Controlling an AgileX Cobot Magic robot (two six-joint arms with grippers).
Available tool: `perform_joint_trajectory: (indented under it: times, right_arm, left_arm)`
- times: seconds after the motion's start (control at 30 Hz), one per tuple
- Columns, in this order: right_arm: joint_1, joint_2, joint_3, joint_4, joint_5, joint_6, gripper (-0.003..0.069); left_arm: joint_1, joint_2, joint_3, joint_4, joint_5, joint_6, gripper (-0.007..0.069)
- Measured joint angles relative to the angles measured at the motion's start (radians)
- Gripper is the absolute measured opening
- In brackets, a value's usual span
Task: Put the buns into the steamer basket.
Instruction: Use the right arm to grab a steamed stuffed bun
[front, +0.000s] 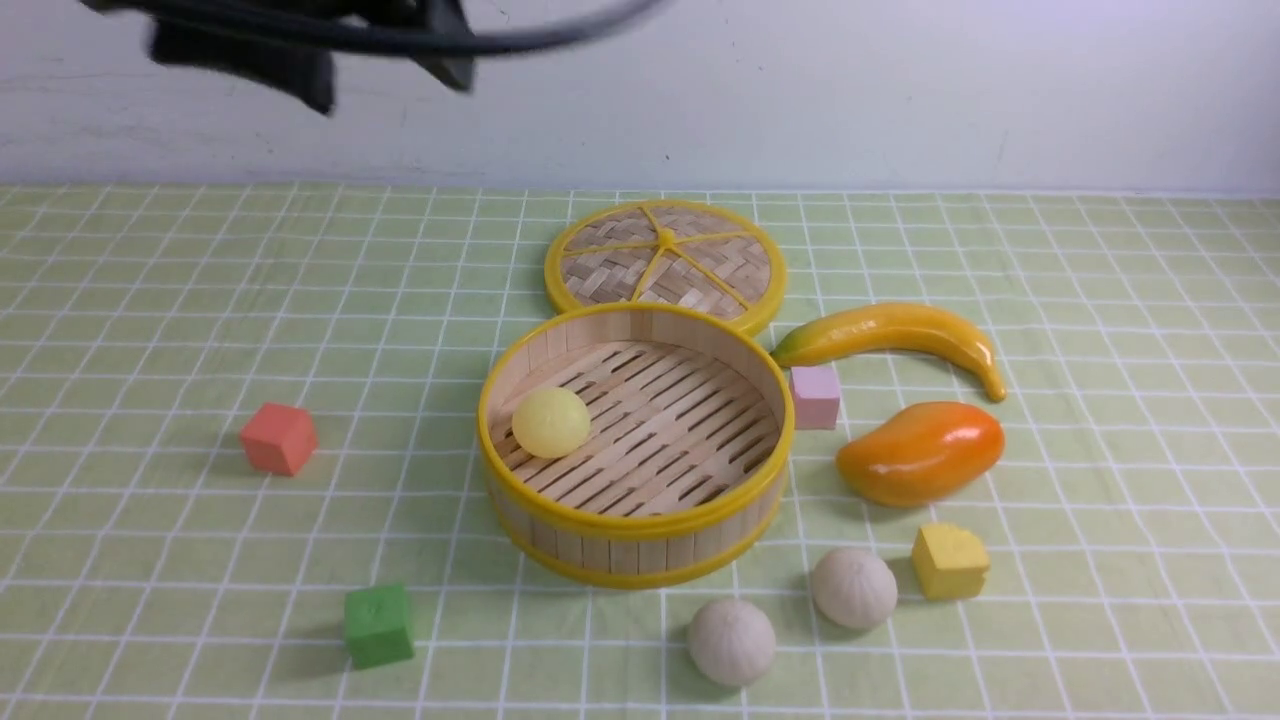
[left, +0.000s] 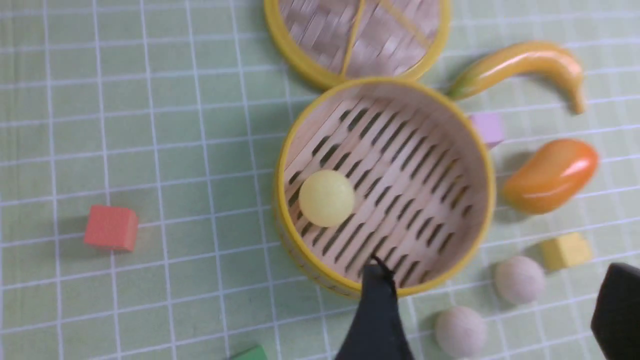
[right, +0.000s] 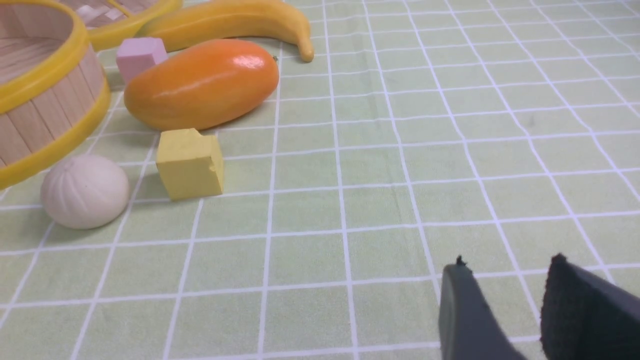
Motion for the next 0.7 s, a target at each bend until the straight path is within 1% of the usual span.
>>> perform_joint_trajectory:
  times: [0.03,0.07,0.13,0.17,0.2,0.23,0.27,0.3,0.33,0.37,0.4,0.43,0.47,0.5,0.67,0.7]
  right_arm:
    - [0.000,0.000,0.000,0.000,0.000,0.000,0.0239]
    - [0.000,0.000,0.000,0.000,0.000,0.000,0.0239]
    - [0.000,0.000,0.000,0.000,0.000,0.000,0.0239]
    - [0.000,0.000,0.000,0.000,0.000,0.000,0.0239]
    - [0.000,0.000,0.000,0.000,0.000,0.000,0.0239]
    - [0.000,0.000,0.000,0.000,0.000,0.000,0.0239]
    - [0.000,0.000,0.000,0.000,0.000,-0.001,0.0239]
    - [0.000,0.000,0.000,0.000,0.000,-0.001,0.0239]
    - [0.000,0.000,0.000,0.000,0.000,-0.001,0.0239]
    - [0.000,0.000,0.000,0.000,0.000,-0.001,0.0239]
    - [0.000,0.000,0.000,0.000,0.000,-0.001,0.0239]
    - [0.000,0.000,0.000,0.000,0.000,-0.001,0.0239]
    - [0.000,0.000,0.000,0.000,0.000,-0.001,0.0239]
    - [0.000,0.000,0.000,0.000,0.000,-0.001,0.0239]
    - [0.000,0.000,0.000,0.000,0.000,0.000,0.0239]
    - [0.000,0.000,0.000,0.000,0.000,0.000,0.0239]
  left_arm:
    - [0.000,-0.083,0.042,-0.003,0.000,0.006,0.0479]
    - [0.000,-0.100,0.052,-0.003,0.000,0.007,0.0475]
    - [0.000,-0.352,0.218,0.001,0.000,0.018,0.0393]
    - [0.000,-0.352,0.218,0.002,0.000,0.018,0.0386]
    - [0.000,-0.551,0.375,0.012,-0.001,0.014,0.0310]
    - [0.000,-0.571,0.375,0.013,-0.001,0.012,0.0301]
    - [0.000,-0.719,0.513,0.018,-0.009,-0.021,0.0223]
    - [0.000,-0.819,0.598,0.019,-0.016,-0.053,0.0170]
    - [0.000,-0.838,0.615,0.019,-0.017,-0.059,0.0159]
    - [0.000,-0.973,0.760,0.015,-0.021,-0.104,0.0062]
    - [0.000,-1.019,0.831,0.008,-0.021,-0.111,0.0013]
    - [0.000,-1.031,0.857,0.006,-0.021,-0.111,0.0006]
    - [0.000,-1.056,0.933,-0.013,-0.028,-0.109,-0.0013]
    - [0.000,-1.058,0.971,-0.035,-0.035,-0.099,-0.0013]
    - [0.000,-1.058,1.018,-0.065,-0.071,-0.077,-0.0013]
    - [0.000,-1.060,1.017,-0.065,-0.100,-0.078,-0.0013]
